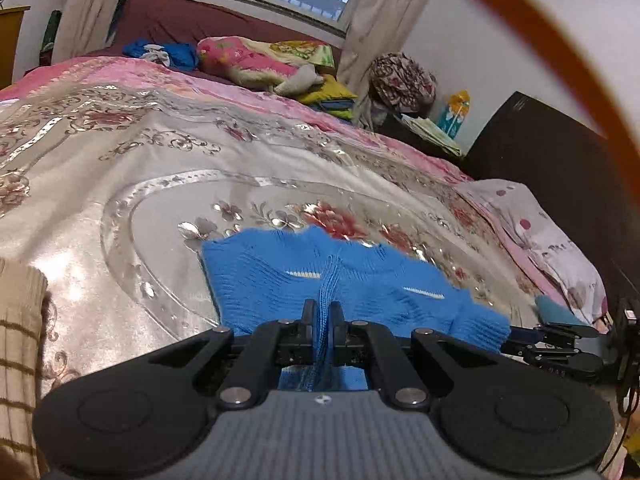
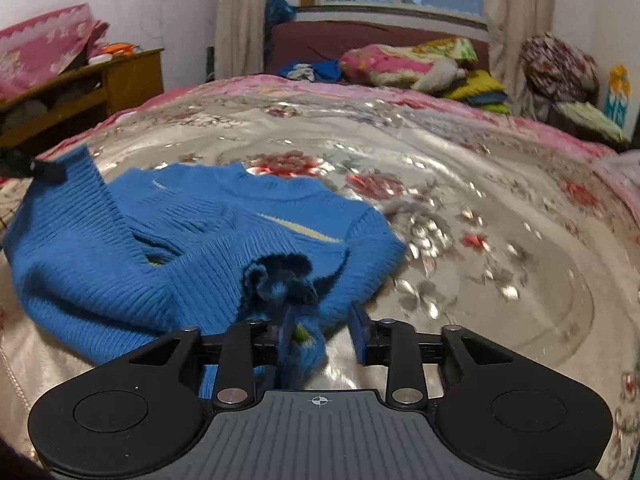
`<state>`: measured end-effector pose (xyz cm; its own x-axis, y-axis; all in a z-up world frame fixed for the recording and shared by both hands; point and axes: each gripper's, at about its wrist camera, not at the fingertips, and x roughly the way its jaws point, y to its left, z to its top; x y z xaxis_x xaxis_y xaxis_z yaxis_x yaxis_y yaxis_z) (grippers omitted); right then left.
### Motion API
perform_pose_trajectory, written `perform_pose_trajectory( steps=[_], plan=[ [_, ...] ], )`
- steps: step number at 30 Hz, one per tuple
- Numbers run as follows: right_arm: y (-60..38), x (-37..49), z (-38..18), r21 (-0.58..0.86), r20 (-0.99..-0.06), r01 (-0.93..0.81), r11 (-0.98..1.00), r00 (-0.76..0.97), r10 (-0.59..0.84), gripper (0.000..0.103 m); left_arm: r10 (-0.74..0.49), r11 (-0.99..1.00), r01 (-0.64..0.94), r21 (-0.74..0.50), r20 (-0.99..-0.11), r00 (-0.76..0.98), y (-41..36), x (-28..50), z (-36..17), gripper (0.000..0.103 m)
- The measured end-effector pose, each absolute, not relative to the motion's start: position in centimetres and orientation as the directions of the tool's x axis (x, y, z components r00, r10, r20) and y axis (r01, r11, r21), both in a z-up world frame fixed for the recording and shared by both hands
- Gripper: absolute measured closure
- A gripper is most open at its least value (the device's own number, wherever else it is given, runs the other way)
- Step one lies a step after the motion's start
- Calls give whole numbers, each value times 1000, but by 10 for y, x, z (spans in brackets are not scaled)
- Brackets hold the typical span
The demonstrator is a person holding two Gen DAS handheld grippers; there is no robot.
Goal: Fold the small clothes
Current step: 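Grasp the folded hem edge again with both grippers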
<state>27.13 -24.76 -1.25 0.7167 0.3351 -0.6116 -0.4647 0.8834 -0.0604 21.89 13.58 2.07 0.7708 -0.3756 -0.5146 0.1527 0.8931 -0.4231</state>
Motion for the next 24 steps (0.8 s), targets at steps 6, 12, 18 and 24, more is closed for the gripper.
perform_pose_trajectory(
  steps=[6, 12, 18, 24],
  plan=[
    [-227, 288, -12, -96, -594, -507, 856, 720, 360, 70, -366, 891, 131, -434, -520, 772, 138, 222, 15, 92],
    [-224, 310, -6, 55, -570, -494, 867, 698, 434, 68, -356, 870, 81, -487, -505, 786, 152, 220, 8, 92],
    [-209, 316, -11, 28, -594, -526, 850, 675, 438, 67, -349, 874, 58, -482, -541, 765, 155, 218, -6, 92],
    [-190, 321, -10, 23, -601, -575, 818, 646, 471, 63, -348, 866, 42, -499, -540, 766, 159, 219, -13, 92]
  ],
)
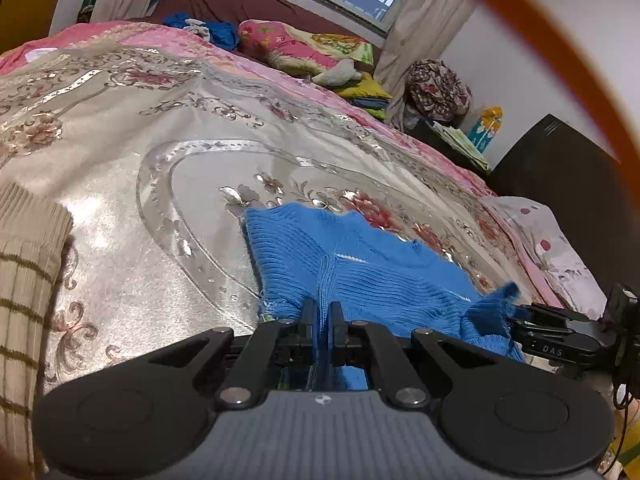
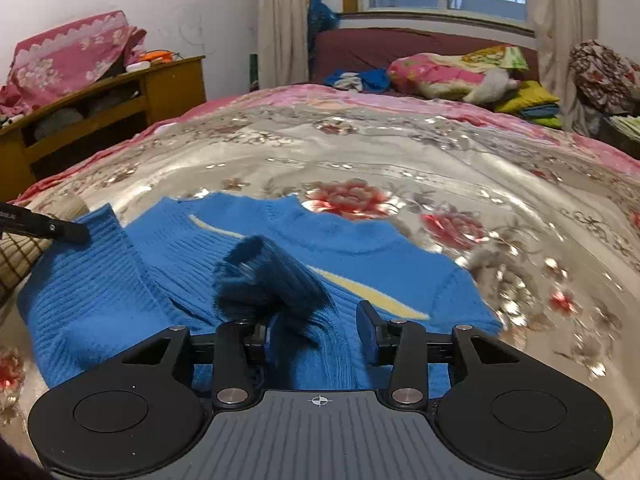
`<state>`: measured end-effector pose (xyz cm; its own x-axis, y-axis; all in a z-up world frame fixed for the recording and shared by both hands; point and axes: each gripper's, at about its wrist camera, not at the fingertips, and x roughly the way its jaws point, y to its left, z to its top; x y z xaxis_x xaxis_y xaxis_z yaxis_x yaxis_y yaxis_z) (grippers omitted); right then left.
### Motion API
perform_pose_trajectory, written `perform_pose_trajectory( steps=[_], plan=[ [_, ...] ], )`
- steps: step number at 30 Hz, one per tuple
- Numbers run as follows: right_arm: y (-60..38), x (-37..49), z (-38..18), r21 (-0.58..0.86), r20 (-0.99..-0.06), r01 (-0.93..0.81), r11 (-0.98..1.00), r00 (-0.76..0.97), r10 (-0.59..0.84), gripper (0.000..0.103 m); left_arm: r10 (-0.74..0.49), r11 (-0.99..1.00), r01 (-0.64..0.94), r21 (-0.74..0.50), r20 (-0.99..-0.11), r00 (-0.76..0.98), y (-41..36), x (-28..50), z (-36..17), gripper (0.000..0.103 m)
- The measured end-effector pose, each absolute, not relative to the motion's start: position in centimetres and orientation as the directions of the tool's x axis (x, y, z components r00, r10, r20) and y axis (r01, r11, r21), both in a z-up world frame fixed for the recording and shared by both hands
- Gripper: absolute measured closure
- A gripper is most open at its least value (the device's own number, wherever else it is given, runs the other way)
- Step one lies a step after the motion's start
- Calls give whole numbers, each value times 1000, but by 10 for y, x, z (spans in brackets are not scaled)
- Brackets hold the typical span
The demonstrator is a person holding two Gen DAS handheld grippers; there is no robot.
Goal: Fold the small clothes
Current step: 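Grasp the folded hem edge again with both grippers, then fold the held edge over toward the collar with both grippers and release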
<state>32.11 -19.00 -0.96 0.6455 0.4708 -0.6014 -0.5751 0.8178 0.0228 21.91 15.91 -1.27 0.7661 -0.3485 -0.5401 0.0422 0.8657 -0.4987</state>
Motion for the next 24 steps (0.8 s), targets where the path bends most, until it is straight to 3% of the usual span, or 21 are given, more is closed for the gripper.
perform_pose_trajectory(
  steps=[8, 15, 17, 19, 24],
  plan=[
    [-161, 326, -10, -101, -643, -639, 762, 627, 441, 63, -357, 863, 40, -503, -552, 753, 160, 219, -20, 92],
    [-141, 337, -15, -106, -695, -656, 747, 586, 416, 63, -410, 866, 99, -490, -581, 703, 146, 222, -24, 92],
    [-141, 339, -15, -76, -702, -646, 759, 576, 419, 68, -429, 871, 132, -474, -600, 676, 139, 224, -23, 91],
    [-145, 339, -13, -30, -704, -641, 767, 559, 439, 85, -429, 882, 150, -447, -626, 652, 133, 225, -23, 90],
    [-155, 329, -8, 11, -692, -618, 786, 563, 452, 93, -373, 918, 146, -369, -675, 637, 120, 227, -22, 89]
  ],
)
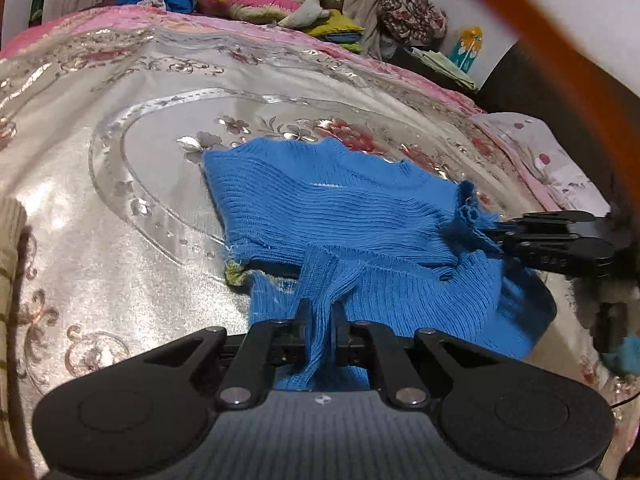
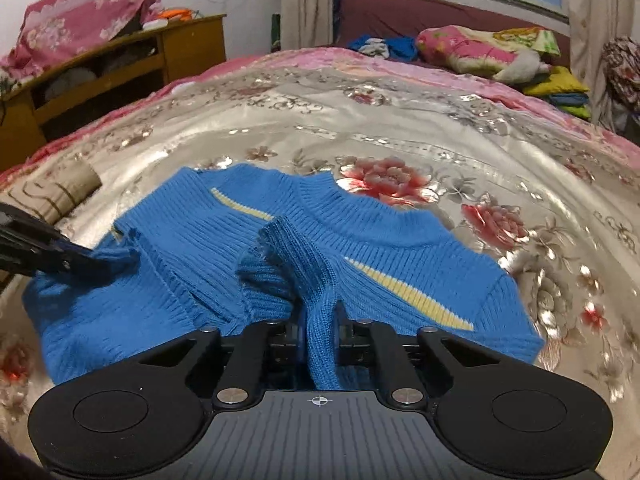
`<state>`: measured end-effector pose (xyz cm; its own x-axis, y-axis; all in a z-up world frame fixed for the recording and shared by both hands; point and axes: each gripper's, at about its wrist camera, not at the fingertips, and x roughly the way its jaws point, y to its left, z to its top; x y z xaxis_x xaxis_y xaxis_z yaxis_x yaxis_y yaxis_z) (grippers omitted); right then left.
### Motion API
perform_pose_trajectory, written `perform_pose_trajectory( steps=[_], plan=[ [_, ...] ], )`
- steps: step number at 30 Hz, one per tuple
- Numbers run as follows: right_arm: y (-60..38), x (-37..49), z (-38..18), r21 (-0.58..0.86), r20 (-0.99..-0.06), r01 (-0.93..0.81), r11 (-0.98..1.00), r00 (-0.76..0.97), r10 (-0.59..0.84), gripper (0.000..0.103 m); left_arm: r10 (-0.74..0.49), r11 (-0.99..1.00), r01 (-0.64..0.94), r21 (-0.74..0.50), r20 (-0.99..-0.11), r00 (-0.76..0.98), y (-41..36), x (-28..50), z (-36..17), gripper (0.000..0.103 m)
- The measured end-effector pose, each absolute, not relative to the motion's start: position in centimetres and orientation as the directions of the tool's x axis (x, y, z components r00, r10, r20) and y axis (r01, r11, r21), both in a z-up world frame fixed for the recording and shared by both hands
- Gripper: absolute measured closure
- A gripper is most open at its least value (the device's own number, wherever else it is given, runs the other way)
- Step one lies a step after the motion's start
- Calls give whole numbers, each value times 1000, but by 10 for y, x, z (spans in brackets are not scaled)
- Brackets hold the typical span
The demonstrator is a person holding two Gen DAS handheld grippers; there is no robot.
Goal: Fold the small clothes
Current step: 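Fold the held edge over toward the collar with both grippers and release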
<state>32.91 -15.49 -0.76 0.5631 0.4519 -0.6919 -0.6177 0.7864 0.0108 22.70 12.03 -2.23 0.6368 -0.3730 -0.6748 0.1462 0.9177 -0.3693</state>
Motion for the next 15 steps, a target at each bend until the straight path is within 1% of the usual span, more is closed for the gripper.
perform_pose_trajectory(
  steps=[4, 6, 8, 11, 15],
  plan=[
    [-168, 322, 4, 73, -660, -582, 810, 580, 477, 94, -295, 953, 149, -264, -695, 656, 110, 225, -14, 91],
    [-175, 320, 11, 101, -643, -565, 819, 591, 487, 94, -273, 960, 145, -238, -696, 664, 107, 224, -9, 92],
    [-182, 318, 19, 124, -624, -549, 826, 604, 495, 95, -261, 964, 144, -226, -678, 687, 107, 223, 1, 92],
    [-198, 315, 36, 173, -577, -521, 836, 634, 515, 97, -273, 958, 148, -247, -610, 744, 114, 221, 28, 92],
    [-224, 313, 61, 241, -492, -470, 849, 695, 525, 98, -278, 951, 157, -266, -518, 809, 125, 222, 62, 93]
  ],
)
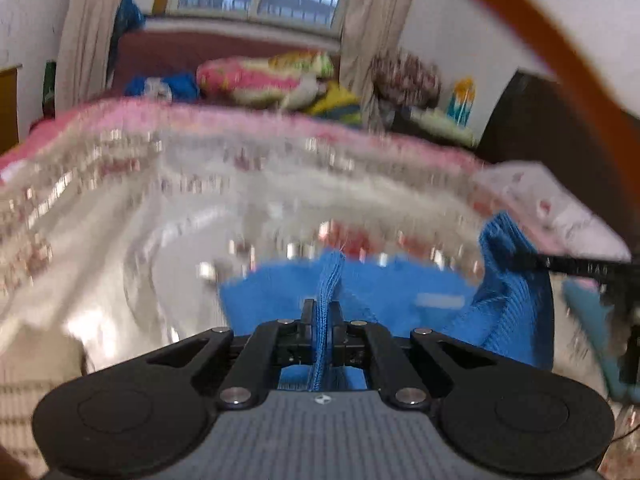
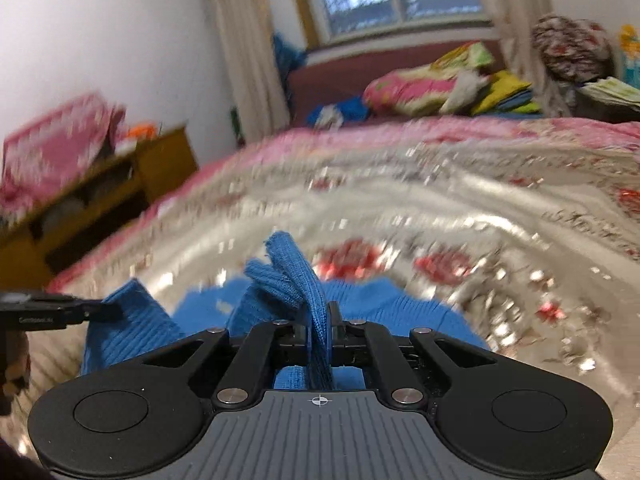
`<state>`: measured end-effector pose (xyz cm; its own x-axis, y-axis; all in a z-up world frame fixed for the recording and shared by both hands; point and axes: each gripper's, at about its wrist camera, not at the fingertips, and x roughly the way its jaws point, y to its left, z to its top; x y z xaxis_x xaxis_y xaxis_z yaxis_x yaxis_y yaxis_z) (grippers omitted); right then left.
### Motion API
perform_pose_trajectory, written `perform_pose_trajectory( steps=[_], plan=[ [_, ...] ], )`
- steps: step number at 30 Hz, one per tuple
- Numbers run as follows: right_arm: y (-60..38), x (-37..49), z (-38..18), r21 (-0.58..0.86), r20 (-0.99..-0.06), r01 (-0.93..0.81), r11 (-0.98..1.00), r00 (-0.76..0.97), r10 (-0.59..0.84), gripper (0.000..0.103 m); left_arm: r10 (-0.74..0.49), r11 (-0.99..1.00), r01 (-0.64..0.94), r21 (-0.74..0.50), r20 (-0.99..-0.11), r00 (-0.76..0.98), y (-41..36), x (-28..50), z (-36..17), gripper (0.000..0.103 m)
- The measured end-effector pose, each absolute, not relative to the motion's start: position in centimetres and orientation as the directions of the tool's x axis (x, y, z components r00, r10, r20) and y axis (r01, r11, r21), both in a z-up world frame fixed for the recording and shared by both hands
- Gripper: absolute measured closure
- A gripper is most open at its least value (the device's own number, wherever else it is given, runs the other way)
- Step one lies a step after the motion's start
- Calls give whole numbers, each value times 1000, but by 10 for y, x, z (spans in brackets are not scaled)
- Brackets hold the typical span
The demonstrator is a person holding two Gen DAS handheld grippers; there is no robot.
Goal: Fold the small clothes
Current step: 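Fold the held edge over toward the collar with both grippers and release, then press the folded sweater flat with both open grippers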
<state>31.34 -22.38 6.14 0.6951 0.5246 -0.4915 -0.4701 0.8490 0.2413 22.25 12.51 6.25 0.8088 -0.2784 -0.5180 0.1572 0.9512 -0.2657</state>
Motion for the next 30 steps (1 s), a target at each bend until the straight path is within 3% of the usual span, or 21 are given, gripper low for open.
perform_pose_trajectory(
  steps=[6, 9, 14, 16, 19, 23, 30],
  plan=[
    [-252, 326, 77, 304, -402, -379, 874, 781, 478, 98, -234, 956, 120, -269, -444, 865, 135, 253, 79, 93],
    [-249, 349, 56, 284, -452, -306, 909, 793, 408, 98, -191, 964, 73, -257, -470, 862, 136, 286, 58, 93],
    [-248, 379, 1, 276, -597, -177, 945, 739, 313, 97, -131, 967, -26, -252, -584, 801, 134, 329, 2, 92],
    [-249, 383, -12, 272, -622, -147, 951, 727, 291, 90, -114, 971, -43, -235, -614, 781, 130, 332, -15, 92],
    [-257, 384, -15, 302, -612, -128, 945, 734, 295, 90, -108, 964, -70, -256, -621, 777, 132, 327, -24, 91],
    [-272, 376, -6, 320, -589, -104, 942, 757, 283, 88, -98, 951, -108, -290, -614, 783, 145, 317, -22, 82],
    [-281, 351, -1, 342, -584, -119, 932, 750, 310, 74, -124, 928, -109, -357, -571, 811, 156, 275, -8, 71]
  ],
)
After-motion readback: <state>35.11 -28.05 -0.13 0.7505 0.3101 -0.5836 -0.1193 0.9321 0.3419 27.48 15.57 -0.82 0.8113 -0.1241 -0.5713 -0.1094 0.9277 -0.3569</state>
